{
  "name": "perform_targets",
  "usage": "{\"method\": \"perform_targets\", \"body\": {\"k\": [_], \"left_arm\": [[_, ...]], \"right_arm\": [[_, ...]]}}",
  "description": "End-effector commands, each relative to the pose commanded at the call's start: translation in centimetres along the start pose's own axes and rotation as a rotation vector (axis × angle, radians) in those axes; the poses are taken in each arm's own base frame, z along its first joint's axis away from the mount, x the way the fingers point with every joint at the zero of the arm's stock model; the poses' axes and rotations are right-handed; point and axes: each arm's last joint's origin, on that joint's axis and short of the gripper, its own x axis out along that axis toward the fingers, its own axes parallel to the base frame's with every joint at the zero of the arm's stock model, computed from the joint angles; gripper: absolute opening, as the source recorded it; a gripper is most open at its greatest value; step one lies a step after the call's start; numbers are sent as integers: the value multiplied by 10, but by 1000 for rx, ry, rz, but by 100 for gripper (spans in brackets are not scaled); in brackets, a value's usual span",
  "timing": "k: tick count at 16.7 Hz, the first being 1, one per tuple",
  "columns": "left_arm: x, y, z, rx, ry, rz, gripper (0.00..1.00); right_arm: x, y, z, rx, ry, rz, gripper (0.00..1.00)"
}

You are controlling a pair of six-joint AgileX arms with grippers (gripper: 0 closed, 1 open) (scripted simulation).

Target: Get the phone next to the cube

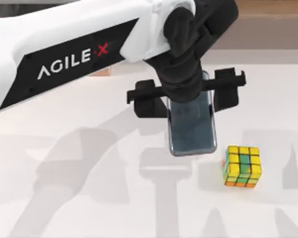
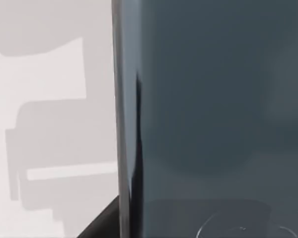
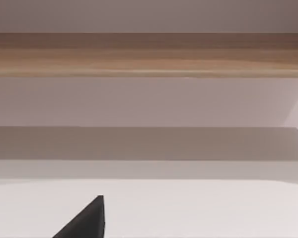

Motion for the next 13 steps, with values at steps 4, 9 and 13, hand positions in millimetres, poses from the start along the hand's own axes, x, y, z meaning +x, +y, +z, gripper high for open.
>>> {"method": "perform_targets", "body": {"k": [4, 9, 13], "left_arm": [[12, 1, -1, 0, 12, 13, 0], [42, 7, -8, 2, 64, 68, 0], [79, 17, -18, 4, 139, 147, 0]], "right_arm": [[0, 0, 0, 0, 0, 0, 100], [0, 0, 0, 0, 0, 0, 100], [0, 0, 0, 0, 0, 0, 100]]}}
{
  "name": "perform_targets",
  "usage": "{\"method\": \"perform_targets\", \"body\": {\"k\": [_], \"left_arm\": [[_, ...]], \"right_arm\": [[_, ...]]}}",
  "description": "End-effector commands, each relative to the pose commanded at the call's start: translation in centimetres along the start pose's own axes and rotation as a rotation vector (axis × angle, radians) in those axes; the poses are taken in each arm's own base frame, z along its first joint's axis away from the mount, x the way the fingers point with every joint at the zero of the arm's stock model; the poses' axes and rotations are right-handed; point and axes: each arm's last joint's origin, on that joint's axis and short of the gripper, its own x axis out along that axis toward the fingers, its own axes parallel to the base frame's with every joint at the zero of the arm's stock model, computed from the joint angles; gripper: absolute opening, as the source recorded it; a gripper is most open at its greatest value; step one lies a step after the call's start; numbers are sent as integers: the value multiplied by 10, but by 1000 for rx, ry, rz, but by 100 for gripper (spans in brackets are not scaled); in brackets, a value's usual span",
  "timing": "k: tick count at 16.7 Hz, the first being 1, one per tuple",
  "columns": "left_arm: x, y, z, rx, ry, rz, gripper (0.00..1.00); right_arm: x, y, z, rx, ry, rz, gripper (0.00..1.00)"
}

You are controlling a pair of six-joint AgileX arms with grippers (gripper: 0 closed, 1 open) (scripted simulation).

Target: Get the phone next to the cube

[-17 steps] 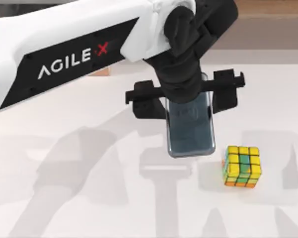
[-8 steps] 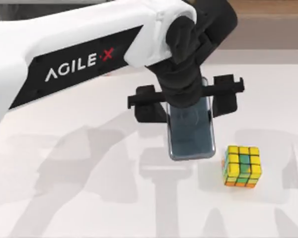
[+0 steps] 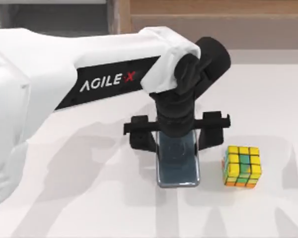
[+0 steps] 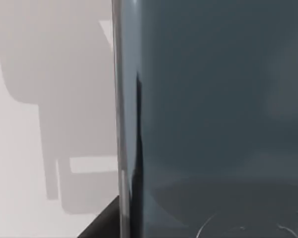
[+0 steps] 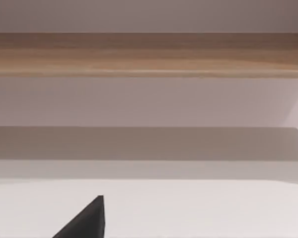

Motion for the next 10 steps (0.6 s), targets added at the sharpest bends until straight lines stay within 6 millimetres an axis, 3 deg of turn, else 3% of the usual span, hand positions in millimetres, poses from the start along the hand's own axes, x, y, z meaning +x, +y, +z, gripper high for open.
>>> {"method": "perform_targets", "body": {"k": [4, 10], "left_arm": [[40, 9, -9, 3, 85, 91, 0], [40, 9, -9, 3, 85, 91, 0]], "right_arm": [[0, 0, 0, 0, 0, 0, 100], [0, 0, 0, 0, 0, 0, 100]]}}
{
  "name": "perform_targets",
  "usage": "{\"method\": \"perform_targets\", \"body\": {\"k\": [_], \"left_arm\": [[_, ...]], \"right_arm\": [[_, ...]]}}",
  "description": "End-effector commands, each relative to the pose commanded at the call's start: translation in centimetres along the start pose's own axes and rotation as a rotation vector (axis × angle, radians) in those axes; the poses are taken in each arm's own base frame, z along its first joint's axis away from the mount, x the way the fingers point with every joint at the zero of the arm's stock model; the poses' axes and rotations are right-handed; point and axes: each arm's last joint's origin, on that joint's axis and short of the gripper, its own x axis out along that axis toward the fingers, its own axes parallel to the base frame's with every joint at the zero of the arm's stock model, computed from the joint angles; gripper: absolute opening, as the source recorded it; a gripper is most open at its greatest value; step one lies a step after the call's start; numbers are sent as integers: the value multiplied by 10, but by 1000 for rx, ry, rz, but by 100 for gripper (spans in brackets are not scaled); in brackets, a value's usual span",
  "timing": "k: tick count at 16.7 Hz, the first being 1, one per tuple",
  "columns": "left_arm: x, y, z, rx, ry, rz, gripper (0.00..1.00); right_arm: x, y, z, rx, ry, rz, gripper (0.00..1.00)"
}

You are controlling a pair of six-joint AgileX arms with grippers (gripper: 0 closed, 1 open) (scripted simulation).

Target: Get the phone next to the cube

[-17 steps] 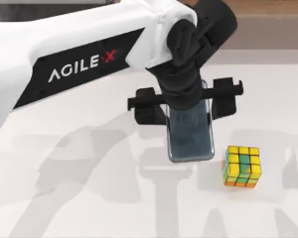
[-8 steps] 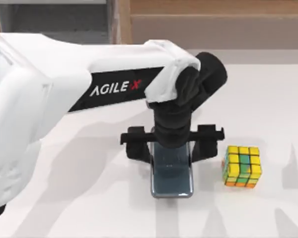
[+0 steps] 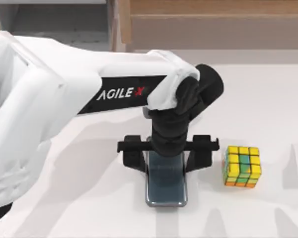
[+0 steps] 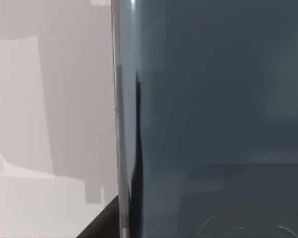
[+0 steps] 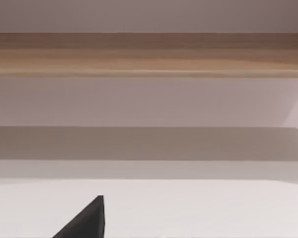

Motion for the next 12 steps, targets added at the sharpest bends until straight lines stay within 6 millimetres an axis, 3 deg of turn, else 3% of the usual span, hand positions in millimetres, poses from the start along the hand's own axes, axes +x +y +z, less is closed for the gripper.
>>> {"method": "perform_targets", "body": {"k": [12], "left_arm": [[0, 0, 0, 0, 0, 0, 90]], "right_arm": [[0, 0, 0, 0, 0, 0, 100]]}}
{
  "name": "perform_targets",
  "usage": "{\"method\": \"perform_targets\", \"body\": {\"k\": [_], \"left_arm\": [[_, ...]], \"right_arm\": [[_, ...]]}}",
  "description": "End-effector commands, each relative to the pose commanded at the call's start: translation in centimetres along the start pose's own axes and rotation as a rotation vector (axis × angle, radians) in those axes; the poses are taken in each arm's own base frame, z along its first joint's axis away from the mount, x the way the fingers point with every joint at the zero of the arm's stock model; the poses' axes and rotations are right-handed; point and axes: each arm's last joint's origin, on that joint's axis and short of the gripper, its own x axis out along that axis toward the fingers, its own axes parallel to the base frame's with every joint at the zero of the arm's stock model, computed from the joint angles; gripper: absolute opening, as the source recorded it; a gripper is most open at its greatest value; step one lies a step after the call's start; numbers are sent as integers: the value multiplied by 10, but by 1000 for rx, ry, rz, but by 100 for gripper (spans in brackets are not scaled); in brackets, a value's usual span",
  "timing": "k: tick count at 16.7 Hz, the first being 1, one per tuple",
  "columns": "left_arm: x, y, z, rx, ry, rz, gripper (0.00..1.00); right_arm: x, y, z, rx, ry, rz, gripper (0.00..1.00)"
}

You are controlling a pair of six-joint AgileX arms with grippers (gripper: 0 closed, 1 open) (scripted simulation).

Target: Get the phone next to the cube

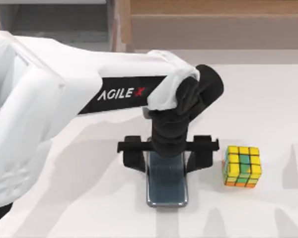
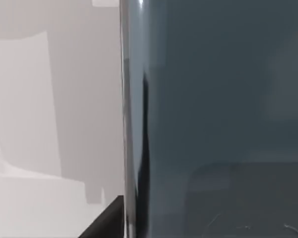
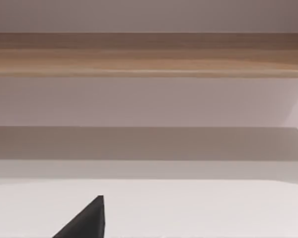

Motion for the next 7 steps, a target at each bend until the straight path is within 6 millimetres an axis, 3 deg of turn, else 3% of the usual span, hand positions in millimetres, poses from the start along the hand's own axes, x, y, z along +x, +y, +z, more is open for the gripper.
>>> {"method": "perform_targets", "body": {"k": [2, 7], "left_arm": [[0, 0, 0, 0, 0, 0, 100], [0, 0, 0, 0, 0, 0, 100]], "right_arm": [[0, 0, 0, 0, 0, 0, 100], [0, 0, 0, 0, 0, 0, 100]]}}
